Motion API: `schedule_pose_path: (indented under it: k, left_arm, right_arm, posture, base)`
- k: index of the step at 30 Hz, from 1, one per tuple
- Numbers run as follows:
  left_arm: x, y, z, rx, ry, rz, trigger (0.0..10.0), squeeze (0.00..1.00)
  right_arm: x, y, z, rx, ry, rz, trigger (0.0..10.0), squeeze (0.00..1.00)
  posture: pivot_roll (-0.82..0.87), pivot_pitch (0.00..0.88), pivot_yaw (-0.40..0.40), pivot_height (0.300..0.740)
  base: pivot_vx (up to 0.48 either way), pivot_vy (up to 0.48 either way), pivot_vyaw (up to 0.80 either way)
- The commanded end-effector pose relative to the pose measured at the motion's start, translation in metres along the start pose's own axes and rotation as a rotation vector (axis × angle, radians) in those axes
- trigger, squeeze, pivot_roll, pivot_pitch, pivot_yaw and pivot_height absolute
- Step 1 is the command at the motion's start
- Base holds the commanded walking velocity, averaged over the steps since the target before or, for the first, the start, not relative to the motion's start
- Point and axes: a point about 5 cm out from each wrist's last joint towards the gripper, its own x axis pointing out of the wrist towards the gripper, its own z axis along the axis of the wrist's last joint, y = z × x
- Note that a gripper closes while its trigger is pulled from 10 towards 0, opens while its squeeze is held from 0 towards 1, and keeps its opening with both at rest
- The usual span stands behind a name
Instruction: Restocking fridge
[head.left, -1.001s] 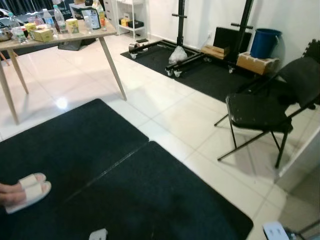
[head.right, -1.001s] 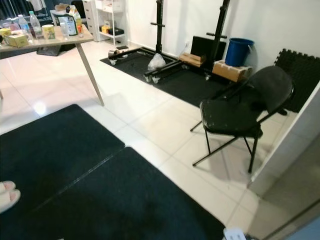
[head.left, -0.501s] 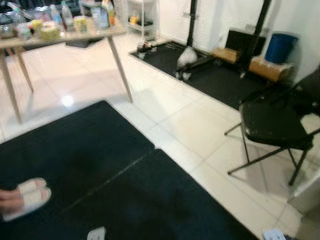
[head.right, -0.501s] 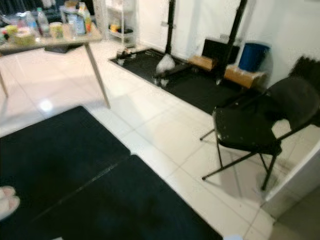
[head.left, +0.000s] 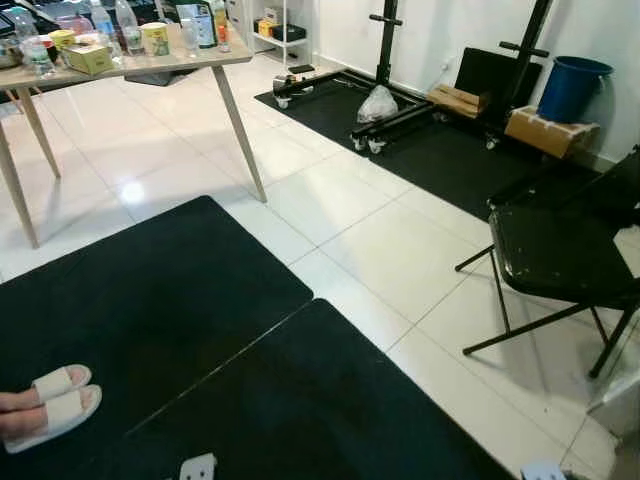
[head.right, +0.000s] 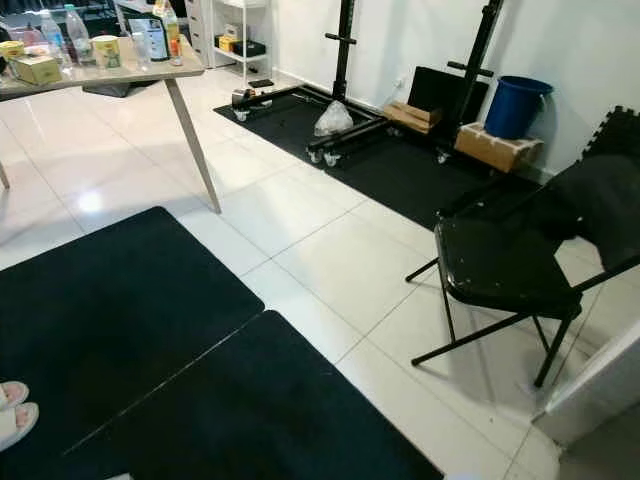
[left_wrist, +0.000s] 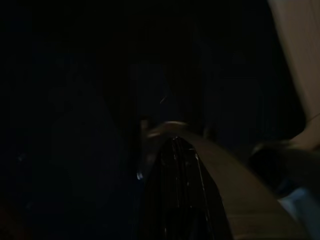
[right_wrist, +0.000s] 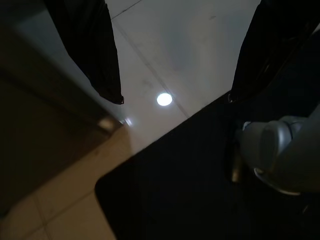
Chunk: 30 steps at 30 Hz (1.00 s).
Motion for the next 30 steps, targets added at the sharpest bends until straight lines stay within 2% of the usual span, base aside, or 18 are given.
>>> schedule_pose_path:
  k: [1,4,21,30]
  left_arm:
    - [-0.0035,0.0044,-0.0075,0.004,0.024,0.012,10.0,0.00]
    - [-0.0034,0.0043,-0.0075,0.006,0.024,0.011,10.0,0.00]
    - [-0.0001,-0.0041,-0.0068,-0.002,0.021,-0.008,10.0,0.00]
    - [-0.0018,0.0032,-0.0031,-0.007,0.012,0.009,10.0,0.00]
  right_arm:
    - [0.0020,0.0042,0.0107,-0.022,-0.034,0.014,10.0,0.00]
    - [0.0020,0.0038,0.0111,-0.024,-0.036,0.013,10.0,0.00]
    - [0.0016,-0.0021,0.0146,-0.069,-0.031,-0.023,10.0,0.00]
    - [0.0033,0.0035,0.0167,-0.093,-0.028,-0.028,10.0,0.00]
  posture:
    - [-0.06,0.000,-0.044,0.740]
    - [-0.06,0.000,-0.046,0.740]
    - [-0.08,0.000,-0.052,0.740]
    - [-0.09,0.000,-0.047,0.740]
  base:
    - [0.285,0.000,0.73]
    - [0.285,0.000,0.73]
    - [0.303,0.000,0.00]
    - [0.311,0.000,0.00]
